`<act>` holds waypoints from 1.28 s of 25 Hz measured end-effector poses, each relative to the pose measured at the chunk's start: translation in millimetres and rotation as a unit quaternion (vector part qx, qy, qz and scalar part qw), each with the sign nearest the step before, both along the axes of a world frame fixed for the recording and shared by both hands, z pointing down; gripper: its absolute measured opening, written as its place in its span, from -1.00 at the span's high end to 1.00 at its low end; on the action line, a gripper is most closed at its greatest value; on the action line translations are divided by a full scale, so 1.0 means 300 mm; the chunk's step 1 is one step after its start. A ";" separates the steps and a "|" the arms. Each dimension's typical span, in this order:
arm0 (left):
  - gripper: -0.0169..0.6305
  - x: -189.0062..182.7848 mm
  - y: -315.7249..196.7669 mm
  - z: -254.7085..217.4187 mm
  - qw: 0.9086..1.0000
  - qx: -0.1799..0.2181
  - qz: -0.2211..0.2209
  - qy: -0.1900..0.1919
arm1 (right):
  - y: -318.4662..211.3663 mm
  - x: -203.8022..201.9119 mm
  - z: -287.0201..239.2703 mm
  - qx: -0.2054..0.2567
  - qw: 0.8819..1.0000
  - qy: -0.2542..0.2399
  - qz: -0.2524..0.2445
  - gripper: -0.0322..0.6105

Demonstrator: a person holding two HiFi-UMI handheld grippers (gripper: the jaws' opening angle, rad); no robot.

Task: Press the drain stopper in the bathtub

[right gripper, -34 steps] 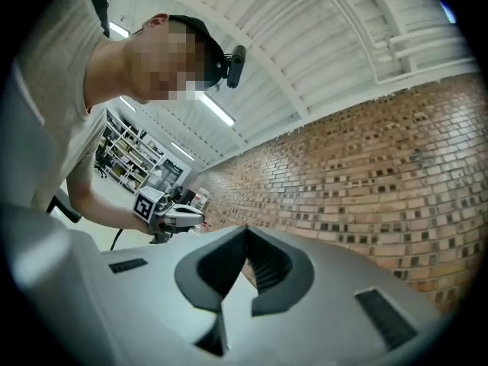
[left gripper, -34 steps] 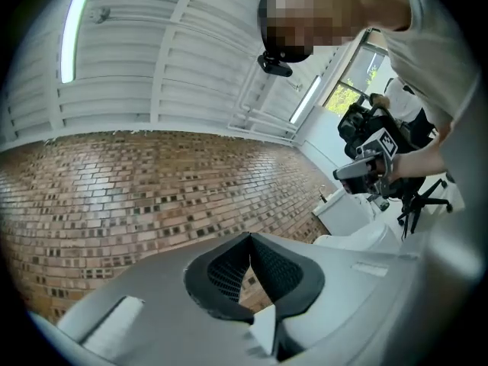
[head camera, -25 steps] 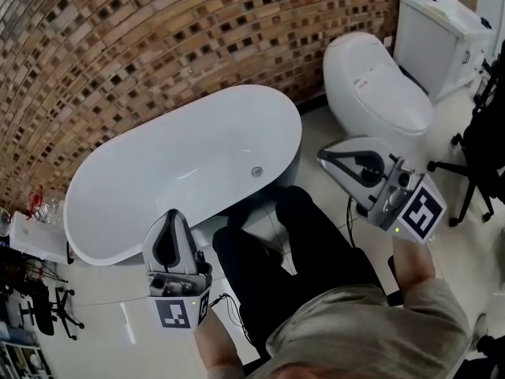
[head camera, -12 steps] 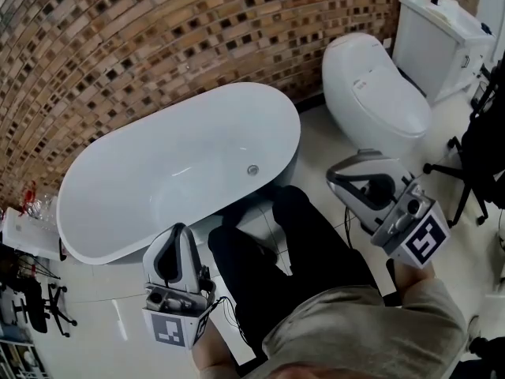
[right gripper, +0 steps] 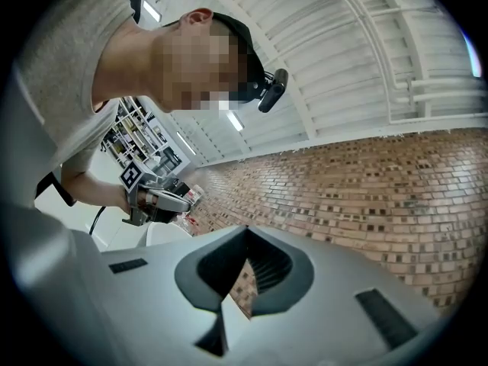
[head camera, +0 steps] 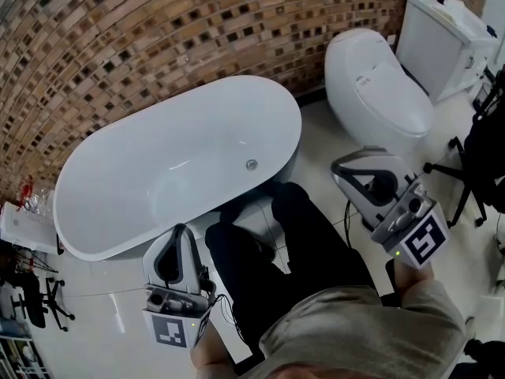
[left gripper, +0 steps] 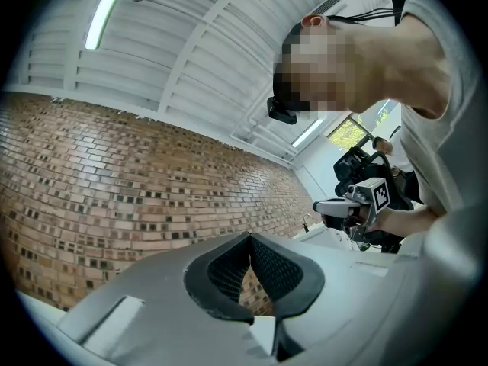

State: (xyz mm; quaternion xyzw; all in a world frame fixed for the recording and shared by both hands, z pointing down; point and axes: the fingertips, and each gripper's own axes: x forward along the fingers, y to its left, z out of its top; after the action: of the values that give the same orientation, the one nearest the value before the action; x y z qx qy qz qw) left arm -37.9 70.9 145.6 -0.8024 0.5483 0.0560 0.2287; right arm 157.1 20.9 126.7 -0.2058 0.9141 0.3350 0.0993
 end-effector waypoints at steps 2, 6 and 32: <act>0.97 -0.003 -0.006 0.005 1.000 -0.003 -0.001 0.000 | -0.003 -0.001 0.002 0.000 1.000 0.001 0.001 0.90; 0.97 -0.001 -0.014 0.012 1.000 -0.007 -0.001 -0.002 | -0.008 -0.002 0.003 -0.002 1.000 0.002 0.002 0.90; 0.97 0.010 -0.008 0.015 1.000 -0.003 -0.002 -0.011 | 0.001 -0.011 0.016 0.005 1.000 0.008 -0.004 0.89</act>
State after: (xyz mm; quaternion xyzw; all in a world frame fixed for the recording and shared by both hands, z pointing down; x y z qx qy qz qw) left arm -35.0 68.6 150.3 -0.8027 0.5473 0.0450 0.2327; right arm 153.9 21.1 131.6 -0.1991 0.9139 0.3409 0.0946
